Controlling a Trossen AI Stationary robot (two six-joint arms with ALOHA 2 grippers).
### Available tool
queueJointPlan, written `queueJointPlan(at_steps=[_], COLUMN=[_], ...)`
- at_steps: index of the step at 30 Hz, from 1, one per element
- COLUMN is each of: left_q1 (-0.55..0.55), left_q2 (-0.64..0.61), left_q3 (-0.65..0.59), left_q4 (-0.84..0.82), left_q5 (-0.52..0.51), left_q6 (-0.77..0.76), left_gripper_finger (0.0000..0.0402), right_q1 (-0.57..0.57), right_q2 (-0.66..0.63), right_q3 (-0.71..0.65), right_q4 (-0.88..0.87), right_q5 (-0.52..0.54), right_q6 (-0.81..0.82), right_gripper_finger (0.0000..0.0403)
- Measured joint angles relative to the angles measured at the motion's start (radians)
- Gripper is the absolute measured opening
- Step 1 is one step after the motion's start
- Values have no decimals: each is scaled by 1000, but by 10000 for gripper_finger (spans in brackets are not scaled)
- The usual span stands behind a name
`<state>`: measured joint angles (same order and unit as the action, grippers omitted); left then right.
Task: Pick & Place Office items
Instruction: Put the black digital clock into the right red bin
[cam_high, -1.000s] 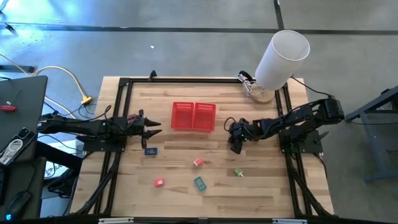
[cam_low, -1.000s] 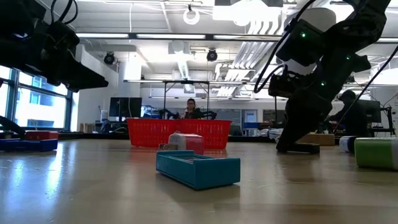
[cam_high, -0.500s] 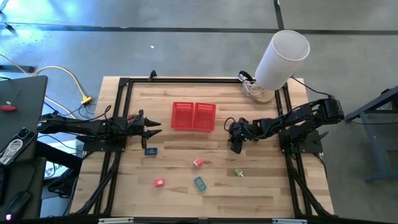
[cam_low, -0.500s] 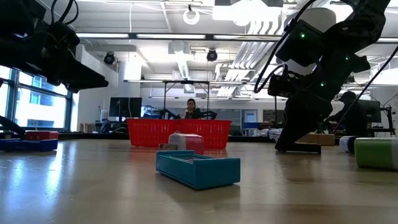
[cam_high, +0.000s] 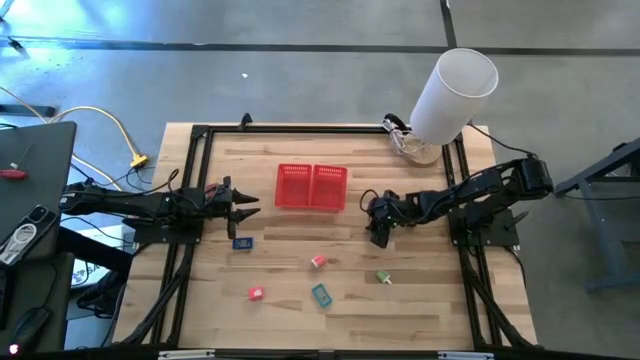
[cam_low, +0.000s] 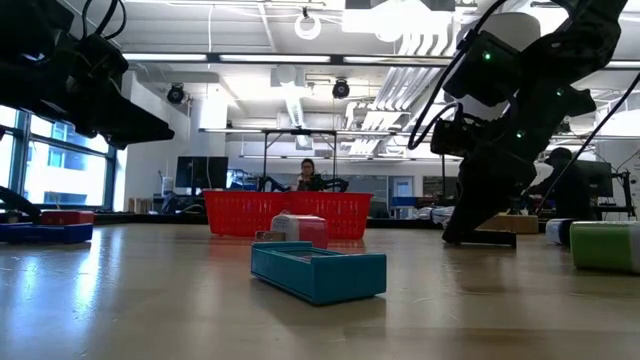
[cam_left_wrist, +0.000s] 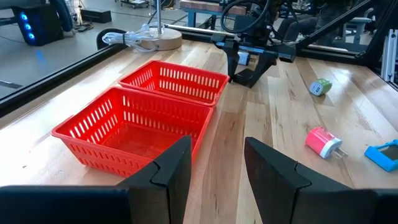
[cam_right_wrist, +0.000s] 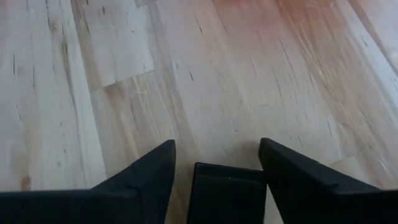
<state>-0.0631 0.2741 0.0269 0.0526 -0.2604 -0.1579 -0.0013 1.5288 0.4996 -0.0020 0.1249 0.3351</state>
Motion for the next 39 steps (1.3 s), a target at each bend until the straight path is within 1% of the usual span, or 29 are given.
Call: queueJointPlan(at_steps=[6,12,33,39], left_q1=[0,0,0,0], left_q2=[0,0,0,0], left_q3=[0,0,0,0], left_q4=[0,0,0,0], left_q5=[0,0,-1,-5], left_q6=[0,0,0,0], left_gripper_finger=[141,141,141,141], right_q1=[1,18,17,16], right_q2=[0,0,-2,-3], right_q3=[1,1,1,2], right_q4=[-22,-26,-63,-84], right_q5=[9,41,78,69], right_q6=[0,1,100,129], right_gripper_finger=[213,202,201,201])
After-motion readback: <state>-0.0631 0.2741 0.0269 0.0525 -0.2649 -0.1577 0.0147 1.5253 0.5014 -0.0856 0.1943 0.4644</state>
